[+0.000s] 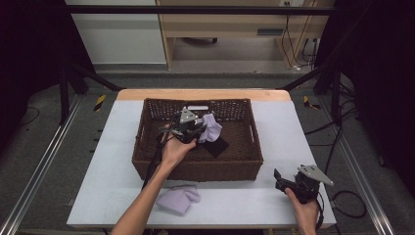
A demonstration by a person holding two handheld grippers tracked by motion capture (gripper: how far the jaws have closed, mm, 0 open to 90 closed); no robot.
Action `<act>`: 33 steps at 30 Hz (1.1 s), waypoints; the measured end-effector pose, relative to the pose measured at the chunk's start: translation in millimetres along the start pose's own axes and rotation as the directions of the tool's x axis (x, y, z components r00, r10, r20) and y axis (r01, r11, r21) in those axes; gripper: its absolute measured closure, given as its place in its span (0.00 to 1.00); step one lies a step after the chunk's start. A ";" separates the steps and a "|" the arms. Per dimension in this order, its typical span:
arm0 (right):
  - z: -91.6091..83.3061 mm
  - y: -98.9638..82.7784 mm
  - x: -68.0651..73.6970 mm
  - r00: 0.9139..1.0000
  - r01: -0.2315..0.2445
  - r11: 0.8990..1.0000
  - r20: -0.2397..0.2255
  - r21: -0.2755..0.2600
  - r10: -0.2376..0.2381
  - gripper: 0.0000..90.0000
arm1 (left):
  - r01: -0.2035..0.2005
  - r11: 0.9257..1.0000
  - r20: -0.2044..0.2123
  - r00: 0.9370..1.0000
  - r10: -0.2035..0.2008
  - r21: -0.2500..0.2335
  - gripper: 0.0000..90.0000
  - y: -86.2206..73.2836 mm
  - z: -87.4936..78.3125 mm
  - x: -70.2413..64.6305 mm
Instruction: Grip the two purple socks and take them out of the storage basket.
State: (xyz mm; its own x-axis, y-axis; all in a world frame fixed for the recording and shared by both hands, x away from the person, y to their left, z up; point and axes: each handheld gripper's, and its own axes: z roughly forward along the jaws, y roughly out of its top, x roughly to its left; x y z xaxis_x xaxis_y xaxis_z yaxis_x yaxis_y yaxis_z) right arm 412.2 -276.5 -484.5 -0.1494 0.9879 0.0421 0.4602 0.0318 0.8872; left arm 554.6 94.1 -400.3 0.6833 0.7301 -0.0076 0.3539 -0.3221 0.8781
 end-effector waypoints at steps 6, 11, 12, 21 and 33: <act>0.0 0.1 -0.1 1.000 0.000 1.000 -0.002 -0.001 0.000 0.05 | 0.016 0.996 0.000 1.000 -0.016 -0.084 0.91 7.4 -11.8 1.1; 0.1 0.1 -0.3 1.000 0.001 1.000 -0.002 -0.001 -0.001 0.05 | 0.027 0.988 0.001 1.000 -0.028 -0.155 0.91 21.2 -36.7 2.0; 0.1 0.1 -0.2 1.000 0.001 1.000 -0.003 -0.001 -0.001 0.05 | 0.027 0.988 0.001 1.000 -0.028 -0.155 0.91 21.2 -36.7 2.0; -0.2 0.2 -0.1 1.000 -0.001 1.000 -0.004 0.000 0.001 0.05 | -0.015 0.976 0.014 1.000 0.018 -0.218 0.91 33.9 -80.4 -10.4; -0.2 0.1 0.2 1.000 0.004 1.000 -0.001 0.000 -0.004 0.05 | -0.063 0.963 0.057 0.995 0.081 -0.263 0.91 29.0 -139.3 -32.6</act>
State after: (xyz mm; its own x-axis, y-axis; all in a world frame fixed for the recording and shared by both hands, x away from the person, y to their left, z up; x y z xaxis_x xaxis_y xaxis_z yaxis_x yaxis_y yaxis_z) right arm 412.0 -276.3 -484.3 -0.1517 0.9876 0.0393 0.4594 0.0352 0.8875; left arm 453.7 144.9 -307.9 0.7449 0.6662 0.0365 0.1292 -0.1977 0.9717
